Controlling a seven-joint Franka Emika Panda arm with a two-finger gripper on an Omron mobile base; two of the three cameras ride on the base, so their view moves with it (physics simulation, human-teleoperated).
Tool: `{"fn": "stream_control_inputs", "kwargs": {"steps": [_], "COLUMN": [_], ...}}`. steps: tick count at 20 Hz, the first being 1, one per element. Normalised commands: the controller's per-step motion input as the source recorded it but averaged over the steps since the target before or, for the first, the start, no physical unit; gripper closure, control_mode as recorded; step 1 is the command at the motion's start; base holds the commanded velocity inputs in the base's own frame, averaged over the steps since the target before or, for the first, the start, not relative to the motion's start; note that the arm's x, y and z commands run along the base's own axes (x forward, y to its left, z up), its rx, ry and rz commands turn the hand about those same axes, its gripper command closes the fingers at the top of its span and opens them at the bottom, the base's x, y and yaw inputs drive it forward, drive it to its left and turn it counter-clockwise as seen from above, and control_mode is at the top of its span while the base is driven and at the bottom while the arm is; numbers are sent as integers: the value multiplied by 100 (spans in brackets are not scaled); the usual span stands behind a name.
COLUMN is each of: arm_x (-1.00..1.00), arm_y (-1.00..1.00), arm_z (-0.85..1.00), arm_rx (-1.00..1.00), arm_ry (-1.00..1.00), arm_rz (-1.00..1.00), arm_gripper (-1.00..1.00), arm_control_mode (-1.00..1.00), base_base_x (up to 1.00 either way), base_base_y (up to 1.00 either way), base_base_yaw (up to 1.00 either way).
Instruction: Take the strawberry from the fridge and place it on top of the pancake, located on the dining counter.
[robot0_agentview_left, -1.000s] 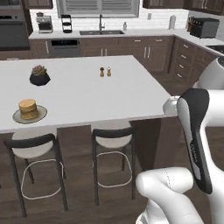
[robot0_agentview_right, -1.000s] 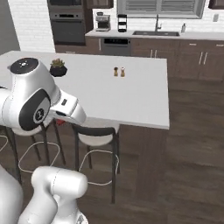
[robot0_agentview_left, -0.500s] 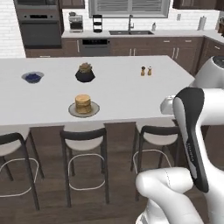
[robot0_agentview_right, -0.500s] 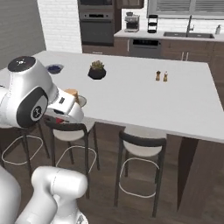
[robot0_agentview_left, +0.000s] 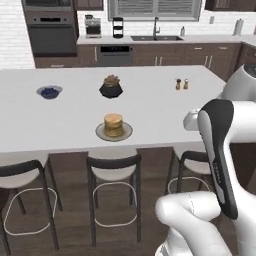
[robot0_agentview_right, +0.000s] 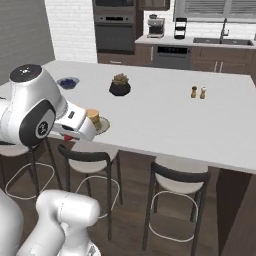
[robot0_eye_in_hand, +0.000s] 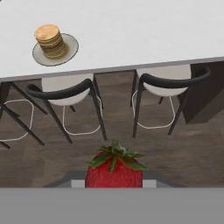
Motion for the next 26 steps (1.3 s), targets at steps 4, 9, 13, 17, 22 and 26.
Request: {"fn": "stream_control_inputs", "kwargs": {"steps": [4, 9, 13, 17, 22, 26], "arm_x": [0, 0, 0, 0, 0, 0], "arm_y": [0, 0, 0, 0, 0, 0], "arm_z": [0, 0, 0, 0, 0, 0], "arm_rx": [0, 0, 0, 0, 0, 0], "arm_ry": [0, 0, 0, 0, 0, 0], "arm_rz": [0, 0, 0, 0, 0, 0], "arm_gripper": [100, 100, 100, 100, 100, 100], "arm_control_mode": [100, 100, 100, 100, 100, 100], "base_base_x": [18, 12, 62, 65, 71, 80], "base_base_y": [48, 84, 34, 0, 2, 12], "base_base_yaw": [-2, -1, -4, -6, -7, -3]}}
